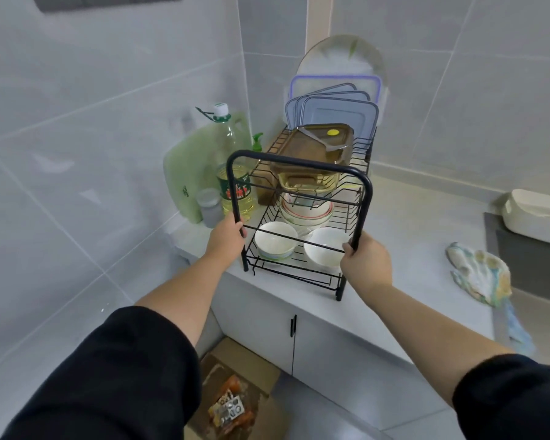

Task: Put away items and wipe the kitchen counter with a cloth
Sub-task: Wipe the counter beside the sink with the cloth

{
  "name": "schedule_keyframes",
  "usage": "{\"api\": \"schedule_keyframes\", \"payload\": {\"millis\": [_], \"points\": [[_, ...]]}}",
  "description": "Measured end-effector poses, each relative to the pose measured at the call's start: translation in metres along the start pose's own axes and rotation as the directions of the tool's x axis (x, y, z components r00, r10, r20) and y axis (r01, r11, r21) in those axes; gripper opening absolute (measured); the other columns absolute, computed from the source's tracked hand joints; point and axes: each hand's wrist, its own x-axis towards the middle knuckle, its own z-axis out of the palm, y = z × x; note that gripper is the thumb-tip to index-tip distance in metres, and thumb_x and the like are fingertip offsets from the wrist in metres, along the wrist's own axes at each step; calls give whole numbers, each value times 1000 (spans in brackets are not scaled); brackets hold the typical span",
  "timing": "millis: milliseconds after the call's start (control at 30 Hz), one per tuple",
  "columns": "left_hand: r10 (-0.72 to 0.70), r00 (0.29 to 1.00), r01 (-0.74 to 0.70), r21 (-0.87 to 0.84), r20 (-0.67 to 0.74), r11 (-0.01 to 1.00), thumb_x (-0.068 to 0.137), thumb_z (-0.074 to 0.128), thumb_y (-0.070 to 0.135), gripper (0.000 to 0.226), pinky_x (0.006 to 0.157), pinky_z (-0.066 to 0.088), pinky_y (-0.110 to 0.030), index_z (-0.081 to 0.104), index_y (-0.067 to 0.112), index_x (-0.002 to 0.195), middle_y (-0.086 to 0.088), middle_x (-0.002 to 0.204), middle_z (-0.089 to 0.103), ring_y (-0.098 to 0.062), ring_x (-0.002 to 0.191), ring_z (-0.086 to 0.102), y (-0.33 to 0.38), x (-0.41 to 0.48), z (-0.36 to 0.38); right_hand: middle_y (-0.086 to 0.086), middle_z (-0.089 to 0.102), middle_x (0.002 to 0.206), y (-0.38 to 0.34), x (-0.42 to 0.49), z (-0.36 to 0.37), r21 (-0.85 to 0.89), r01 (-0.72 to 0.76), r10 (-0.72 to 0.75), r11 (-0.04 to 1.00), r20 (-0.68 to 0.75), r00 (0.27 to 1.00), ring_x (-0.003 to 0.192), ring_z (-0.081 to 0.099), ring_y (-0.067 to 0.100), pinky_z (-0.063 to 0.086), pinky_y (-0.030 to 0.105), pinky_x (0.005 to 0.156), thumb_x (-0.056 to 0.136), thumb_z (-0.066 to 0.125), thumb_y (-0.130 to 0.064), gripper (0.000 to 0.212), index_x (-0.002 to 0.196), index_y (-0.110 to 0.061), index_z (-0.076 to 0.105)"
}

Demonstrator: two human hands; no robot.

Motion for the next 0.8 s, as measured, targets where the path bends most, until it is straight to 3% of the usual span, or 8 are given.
{"api": "schedule_keyframes", "payload": {"millis": [100, 233, 367, 533, 667, 800], "points": [[-29, 999, 29, 17, -22, 999, 99, 35, 8, 15, 58, 37, -23, 49, 7, 102, -16, 97, 64, -24, 83, 55, -11, 12, -11, 14, 66, 93, -15, -6, 9, 34, 26, -28, 999, 48, 998, 90, 59, 36, 48, 37, 72, 92, 50, -14, 14, 101, -5, 58], [-58, 998, 59, 94, -15, 994, 100, 37, 14, 20, 76, 41, -34, 52, 5, 110, -17, 104, 64, -33, 98, 58, -25, 29, -27, 14, 66, 94, -35, -13, 23, 35, 53, -56, 998, 75, 996, 91, 58, 36, 47, 36, 73, 92, 52, -14, 13, 99, -5, 59], [-109, 993, 116, 215, -44, 970, 103, 32, 23, 31, 80, 39, -37, 52, 1, 113, -22, 109, 59, -39, 103, 55, -28, 28, -33, 14, 66, 96, -44, -17, 29, 38, 74, -77, 997, 83, 994, 94, 58, 36, 48, 39, 77, 92, 52, -14, 17, 105, -5, 58], [-201, 980, 184, 406, 0, 895, 99, 35, 31, 38, 72, 43, -34, 61, 4, 104, -15, 104, 64, -35, 96, 59, -27, -9, -8, 14, 67, 93, -36, -15, 27, 41, 134, -139, 990, 140, 980, 90, 60, 35, 49, 42, 77, 95, 51, -21, 17, 104, -8, 55], [5, 988, -83, 506, 154, 858, 95, 38, 26, 29, 68, 45, -32, 62, 11, 87, -12, 94, 67, -33, 89, 61, -2, -50, 23, 10, 68, 79, -23, -14, 19, 160, 122, -160, 979, 245, 956, 77, 66, 25, 51, 33, 68, 96, 50, -25, 12, 92, -14, 53], [176, 922, -328, 453, 345, 829, 94, 40, 26, 26, 66, 41, -31, 61, 13, 84, -11, 90, 67, -33, 87, 61, 31, -91, 66, 10, 68, 84, 15, -14, -5, 148, 54, -87, 988, 222, 971, 78, 66, 21, 46, 29, 69, 99, 45, -25, 19, 97, -12, 57]]}}
